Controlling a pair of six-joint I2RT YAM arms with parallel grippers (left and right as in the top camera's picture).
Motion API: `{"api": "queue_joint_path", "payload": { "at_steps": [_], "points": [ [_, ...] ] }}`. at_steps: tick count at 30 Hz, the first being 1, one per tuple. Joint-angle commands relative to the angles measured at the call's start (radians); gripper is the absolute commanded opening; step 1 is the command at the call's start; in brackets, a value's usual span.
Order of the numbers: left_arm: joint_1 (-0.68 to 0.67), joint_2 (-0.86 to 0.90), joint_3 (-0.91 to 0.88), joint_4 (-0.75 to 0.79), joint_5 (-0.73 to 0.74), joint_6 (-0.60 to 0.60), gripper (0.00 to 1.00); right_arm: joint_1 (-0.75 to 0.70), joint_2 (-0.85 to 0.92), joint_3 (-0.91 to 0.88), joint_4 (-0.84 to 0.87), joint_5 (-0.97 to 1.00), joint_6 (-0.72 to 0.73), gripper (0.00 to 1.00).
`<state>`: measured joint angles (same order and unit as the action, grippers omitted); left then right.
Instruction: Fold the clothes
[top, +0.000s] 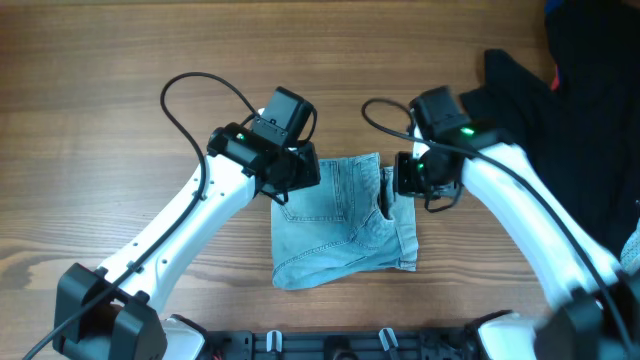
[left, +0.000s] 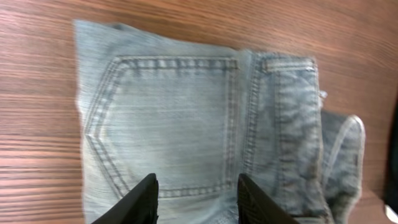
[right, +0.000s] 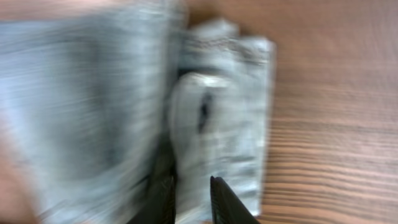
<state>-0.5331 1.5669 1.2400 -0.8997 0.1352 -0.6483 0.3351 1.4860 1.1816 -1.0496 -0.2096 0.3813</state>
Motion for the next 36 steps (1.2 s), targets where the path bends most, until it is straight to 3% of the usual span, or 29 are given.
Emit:
{"api": "queue_joint_path", "payload": {
  "at_steps": [1, 4, 6, 11, 12, 15, 25, 29, 32, 36],
  "points": [
    [0.007, 0.018, 0.002, -0.001, -0.051, 0.012, 0.4, 0.01, -0.115, 0.014, -0.024, -0.131, -0.095, 0.2],
    [0.0, 0.091, 0.002, -0.004, -0.047, 0.012, 0.4, 0.033, -0.141, 0.01, 0.006, -0.376, -0.24, 0.21],
    [0.0, 0.151, 0.002, -0.003, -0.047, 0.012, 0.41, 0.052, -0.111, -0.027, -0.009, -0.359, -0.239, 0.22],
    [0.0, 0.216, 0.002, -0.003, -0.047, 0.012, 0.44, 0.055, 0.042, -0.243, 0.037, -0.121, 0.006, 0.22],
    [0.0, 0.221, 0.002, -0.007, -0.047, 0.012, 0.47, 0.054, 0.076, -0.285, 0.071, -0.071, 0.065, 0.27],
    [0.0, 0.222, -0.029, -0.011, -0.047, 0.012, 0.49, 0.054, 0.175, -0.335, 0.161, -0.049, 0.154, 0.28],
    [0.0, 0.222, -0.18, 0.023, -0.043, 0.011, 0.44, 0.025, 0.257, -0.335, 0.259, 0.011, 0.218, 0.29],
    [0.0, 0.222, -0.233, 0.023, 0.072, -0.027, 0.39, -0.059, 0.257, -0.296, 0.367, 0.011, 0.216, 0.29],
    [-0.01, 0.219, -0.241, 0.016, 0.157, -0.045, 0.35, -0.071, 0.257, -0.23, 0.406, 0.01, 0.129, 0.29],
    [-0.038, 0.121, -0.24, -0.034, 0.186, -0.068, 0.31, -0.071, 0.249, -0.109, 0.314, 0.078, 0.05, 0.28]
  ]
}}
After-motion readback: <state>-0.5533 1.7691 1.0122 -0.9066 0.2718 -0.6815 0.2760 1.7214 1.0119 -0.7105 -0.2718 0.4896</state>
